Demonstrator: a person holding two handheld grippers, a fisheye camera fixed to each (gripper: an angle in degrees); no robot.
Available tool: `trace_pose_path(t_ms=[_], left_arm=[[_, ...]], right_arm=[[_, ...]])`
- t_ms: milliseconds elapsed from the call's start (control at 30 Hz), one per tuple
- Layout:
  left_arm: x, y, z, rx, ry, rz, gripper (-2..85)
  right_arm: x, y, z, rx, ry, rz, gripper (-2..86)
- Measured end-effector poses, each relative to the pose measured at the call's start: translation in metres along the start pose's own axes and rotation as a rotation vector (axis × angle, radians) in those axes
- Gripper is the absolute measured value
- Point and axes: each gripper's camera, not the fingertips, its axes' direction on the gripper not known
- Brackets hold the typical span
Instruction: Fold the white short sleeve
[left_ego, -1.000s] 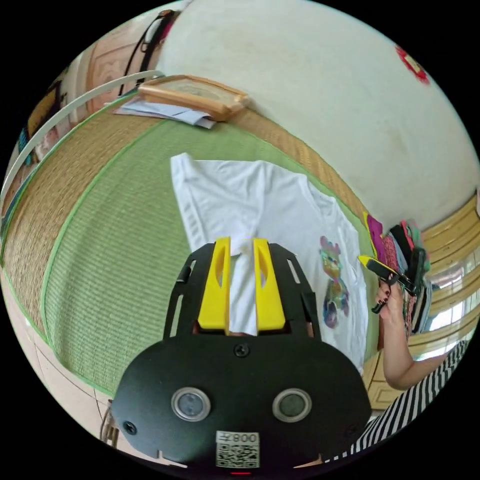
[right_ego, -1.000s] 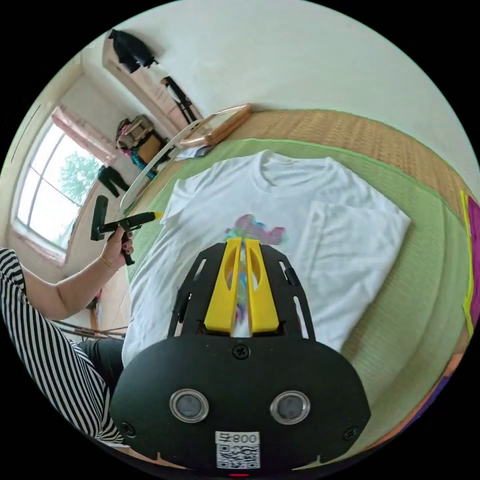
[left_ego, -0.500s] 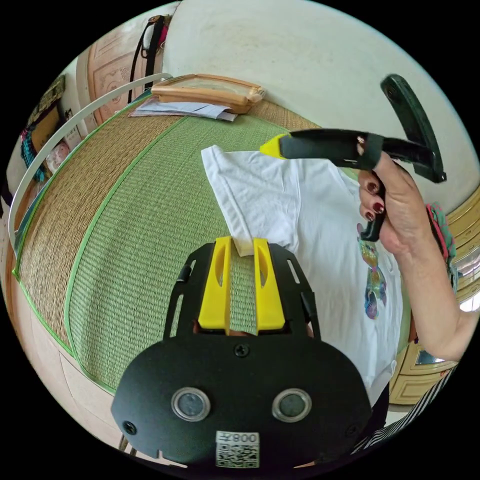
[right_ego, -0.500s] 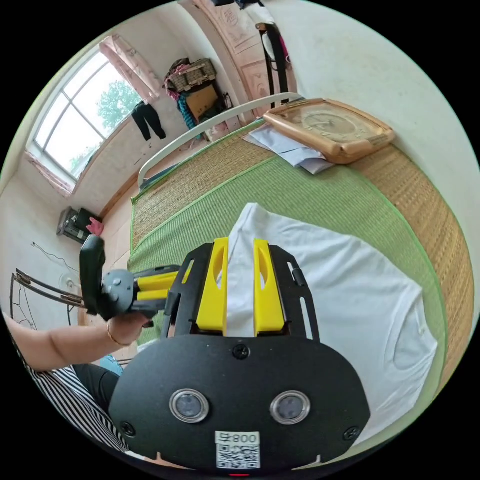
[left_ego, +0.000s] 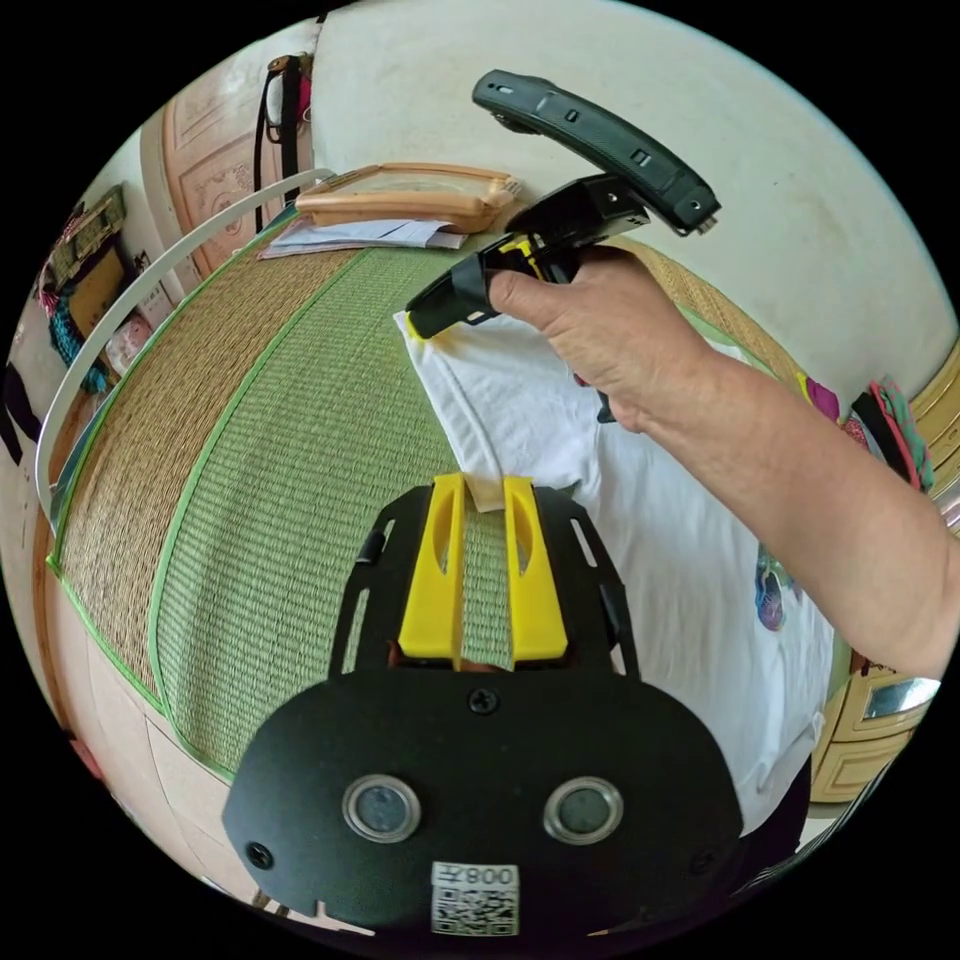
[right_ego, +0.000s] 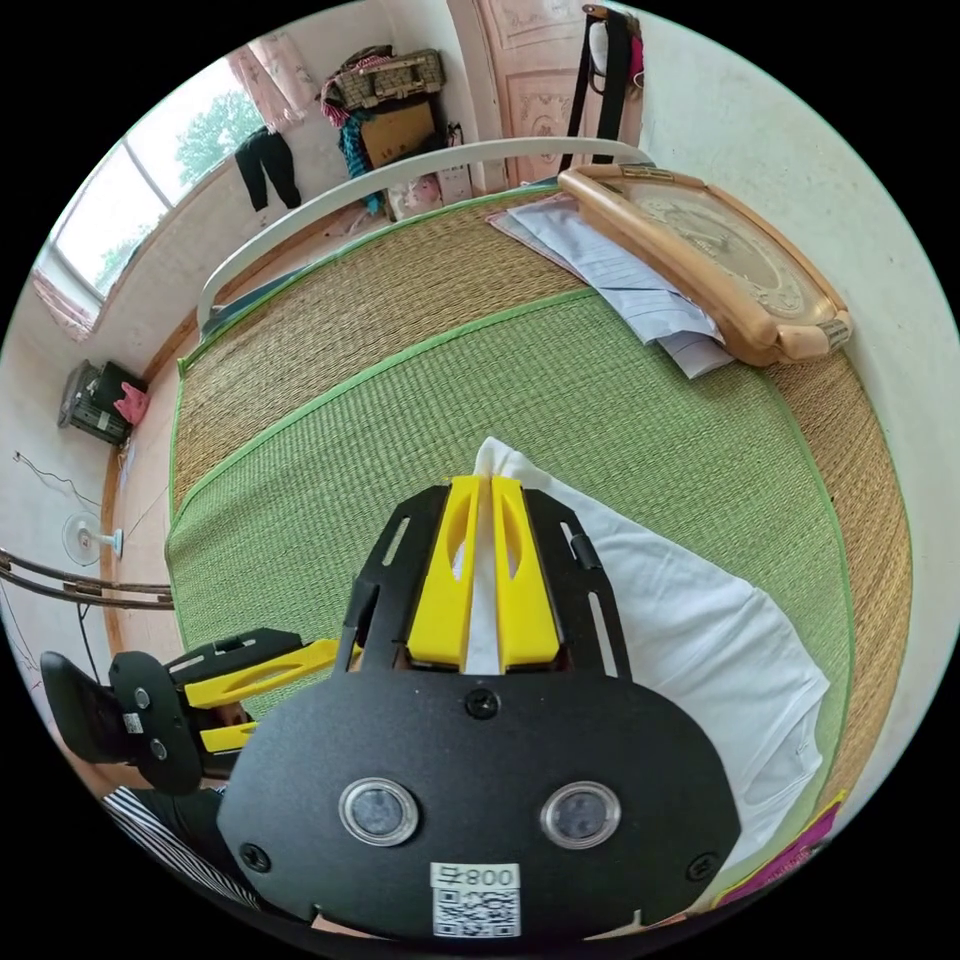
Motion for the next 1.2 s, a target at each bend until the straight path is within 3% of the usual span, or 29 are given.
trace_pose_path(t_ms=[200, 367, 500, 700, 933, 1100, 1200], left_arm=[[-0.011, 0.005, -0.014, -0.014, 0.080, 0.005, 2.4], [-0.002, 0.008, -0.049, 0.105, 0.117, 0.078, 1.9], [0.027, 0.004, -0.065, 0.148, 0.176, 0.228, 1.7], [0.072, 0.007, -0.048, 0.021, 0.164, 0.448, 1.7], [0.074, 0.015, -0.025, -0.113, 0.247, 0.452, 1.8], [0.056, 0.016, -0.039, -0.029, 0.257, 0.414, 1.2], [0.049, 0.008, -0.024, -0.087, 0.243, 0.383, 0.6]], right_arm=[[0.022, 0.000, -0.006, 0.007, -0.082, 0.004, 0.9], [0.099, 0.051, -0.078, 0.221, -0.290, 0.136, 0.4], [0.154, 0.115, -0.123, 0.329, -0.330, 0.226, 0.4], [0.213, 0.211, -0.125, 0.316, -0.420, 0.379, 0.2], [0.257, 0.281, -0.101, 0.276, -0.455, 0.579, 0.1], [0.233, 0.266, -0.116, 0.311, -0.453, 0.473, 0.1], [0.208, 0.236, -0.107, 0.225, -0.400, 0.373, 0.1]])
